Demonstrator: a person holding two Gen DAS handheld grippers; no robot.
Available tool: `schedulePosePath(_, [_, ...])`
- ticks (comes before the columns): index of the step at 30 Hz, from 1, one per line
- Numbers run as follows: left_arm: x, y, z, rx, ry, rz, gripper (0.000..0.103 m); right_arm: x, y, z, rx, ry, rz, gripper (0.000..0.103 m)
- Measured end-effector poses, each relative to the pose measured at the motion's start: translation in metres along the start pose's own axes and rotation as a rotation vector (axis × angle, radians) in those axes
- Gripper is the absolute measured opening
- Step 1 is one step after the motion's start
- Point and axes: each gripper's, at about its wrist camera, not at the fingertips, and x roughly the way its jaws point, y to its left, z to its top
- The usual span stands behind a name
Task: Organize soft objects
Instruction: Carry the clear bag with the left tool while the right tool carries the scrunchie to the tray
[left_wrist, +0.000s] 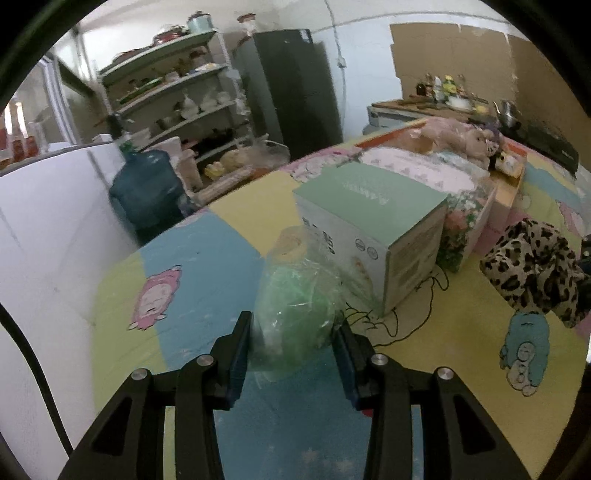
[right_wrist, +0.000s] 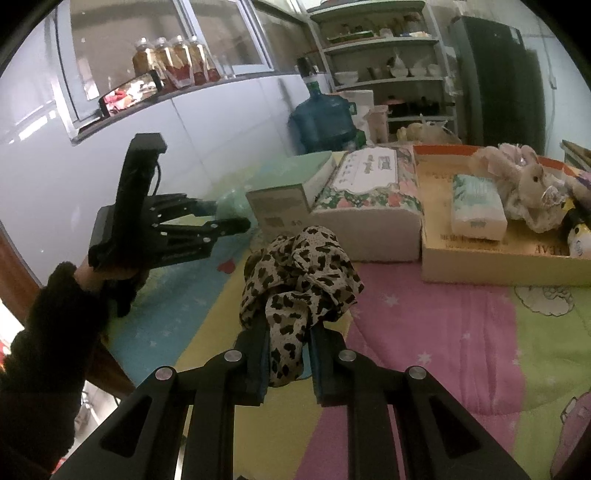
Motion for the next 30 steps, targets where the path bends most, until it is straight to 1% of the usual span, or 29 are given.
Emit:
schedulePosePath(4, [-0.022, -0.003, -0.001, -0.027, -0.038, 0.04, 0.042, -0.008, 0.001, -0.001, -0.005, -0.014, 0.006, 0.019])
schedulePosePath(12, [-0.072, -0.031, 0.006, -0.072, -0.152, 0.099, 0.042, -0.028, 0.003, -0.001, -0.007, -0.055, 0.008, 0.019])
schedulePosePath(19, [-0.102, -0.061, 0.012, -0.127, -0.231, 0.092, 0.042, -0.052, -0.003, -0.001, 0.003, -0.104, -0.008, 0.019])
schedulePosePath(24, [-0.117, -0.076, 0.017, -0.206, -0.283, 0.064, 0.042, -0.069, -0.01, -0.002, 0.015, -0.139, -0.024, 0.019])
schedulePosePath(28, [-0.124, -0.095, 0.019, -0.219, -0.324, 0.076, 0.042, -0.083, -0.017, -0.003, 0.024, -0.166, -0.037, 0.019])
schedulePosePath(30, [-0.125, -0.103, 0.021, -0.231, -0.337, 0.066, 0.042, -0.09, -0.02, -0.004, 0.029, -0.18, -0.045, 0.019])
